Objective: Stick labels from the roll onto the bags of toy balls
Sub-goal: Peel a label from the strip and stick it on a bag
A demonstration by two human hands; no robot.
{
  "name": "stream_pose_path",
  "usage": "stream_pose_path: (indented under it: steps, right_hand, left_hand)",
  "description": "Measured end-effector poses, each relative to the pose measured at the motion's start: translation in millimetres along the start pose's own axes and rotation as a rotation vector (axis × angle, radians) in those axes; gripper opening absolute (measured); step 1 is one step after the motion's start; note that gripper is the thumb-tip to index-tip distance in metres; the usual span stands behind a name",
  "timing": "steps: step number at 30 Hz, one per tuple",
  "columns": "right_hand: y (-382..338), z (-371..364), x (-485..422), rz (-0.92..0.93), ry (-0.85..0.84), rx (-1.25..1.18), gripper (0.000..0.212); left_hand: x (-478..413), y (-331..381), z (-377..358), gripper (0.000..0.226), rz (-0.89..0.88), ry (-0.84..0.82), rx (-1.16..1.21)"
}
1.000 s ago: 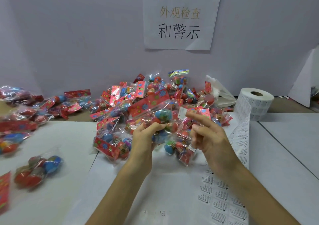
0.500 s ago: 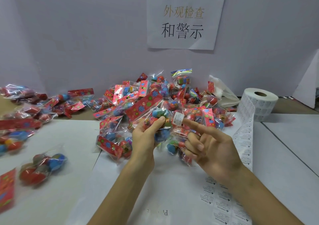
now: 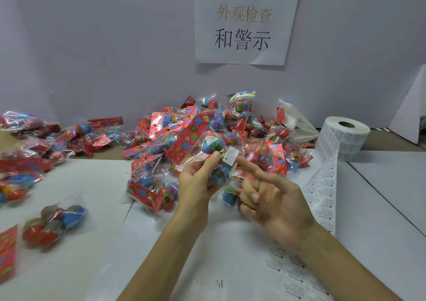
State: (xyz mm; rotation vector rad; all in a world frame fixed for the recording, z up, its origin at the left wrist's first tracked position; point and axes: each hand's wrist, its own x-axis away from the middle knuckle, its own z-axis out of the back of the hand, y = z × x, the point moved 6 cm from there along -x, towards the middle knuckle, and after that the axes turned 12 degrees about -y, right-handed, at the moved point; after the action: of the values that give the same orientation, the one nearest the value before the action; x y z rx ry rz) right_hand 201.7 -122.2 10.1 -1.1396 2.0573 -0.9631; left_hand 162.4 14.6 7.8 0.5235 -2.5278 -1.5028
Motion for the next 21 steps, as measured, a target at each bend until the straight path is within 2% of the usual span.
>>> stream_pose_path:
  steps: [5,9,11,13,15,18,21]
  right_hand:
    - [-3,-1,1,0.036,0.053,0.182,0.051]
    - [-5,-5,1,0.067,0.108,0.458,0.055]
    - [-8,-5,4,0.103,0.165,0.721,0.060]
    - [-10,-2,9,0.110,0.256,1.161,0.072]
    - [-8,1,9,0.032,0.323,1.542,0.083]
    - [-6,14,8,-0.092,0.423,1.545,0.087]
    - [-16,21,10,-0.001,0.487,1.440,0.068]
  left_hand:
    - [1,1,-1,0.037,-0.012,-0.024,-0.009]
    - [2,3,0,0.032,-0.018,-0.021,-0.021]
    - [3,4,0,0.031,-0.019,-0.017,-0.024]
    - [3,3,-1,0.032,-0.014,-0.010,-0.036]
    - [3,1,-1,0.031,0.002,-0.003,-0.035]
    - [3,-1,-2,0.026,0.028,-0.005,0.015]
    - [3,3,-4,0.029,0.017,-0.021,0.025]
